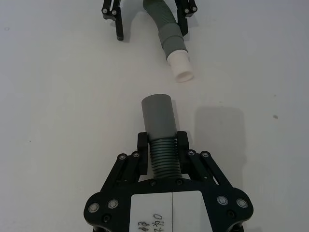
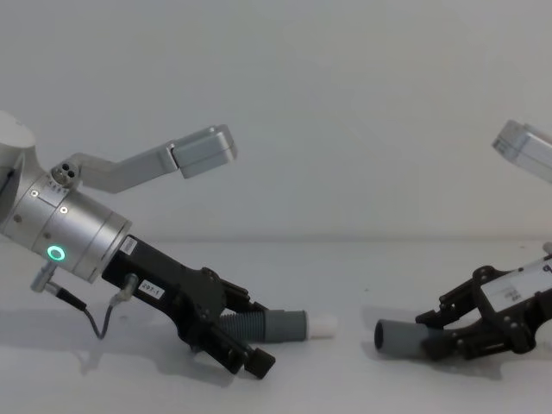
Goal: Use both hands to pick up one end of the pipe from the table, align the ends, and insert them.
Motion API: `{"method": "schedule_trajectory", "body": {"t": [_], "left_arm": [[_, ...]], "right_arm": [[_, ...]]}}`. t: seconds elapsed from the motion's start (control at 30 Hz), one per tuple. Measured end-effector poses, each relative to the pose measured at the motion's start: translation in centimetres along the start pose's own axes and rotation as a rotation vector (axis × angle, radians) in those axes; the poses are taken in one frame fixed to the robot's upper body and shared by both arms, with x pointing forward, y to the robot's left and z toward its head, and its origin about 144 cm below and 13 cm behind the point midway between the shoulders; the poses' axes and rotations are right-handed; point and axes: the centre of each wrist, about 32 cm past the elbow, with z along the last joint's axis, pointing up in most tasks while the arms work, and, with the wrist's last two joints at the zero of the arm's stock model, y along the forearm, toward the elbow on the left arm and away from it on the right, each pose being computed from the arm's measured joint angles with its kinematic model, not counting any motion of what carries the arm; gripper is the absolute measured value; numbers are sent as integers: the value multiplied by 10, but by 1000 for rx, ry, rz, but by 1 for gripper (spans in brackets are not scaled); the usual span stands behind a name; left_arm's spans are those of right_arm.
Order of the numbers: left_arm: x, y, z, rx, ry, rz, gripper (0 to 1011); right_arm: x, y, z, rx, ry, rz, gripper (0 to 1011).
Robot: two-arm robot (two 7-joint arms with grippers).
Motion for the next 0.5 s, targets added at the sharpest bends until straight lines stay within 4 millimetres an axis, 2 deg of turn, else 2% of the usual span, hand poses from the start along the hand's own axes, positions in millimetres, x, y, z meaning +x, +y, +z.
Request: {"method": "schedule_trajectory", "body": {"t": [0.13, 0.5], "left_arm": [[0, 0, 0, -1, -5, 0, 963], [-1, 0, 0, -4, -12, 1, 688]], "right_arm": [[0, 0, 0, 0, 0, 0, 337], [0, 0, 0, 0, 0, 0, 337]]}}
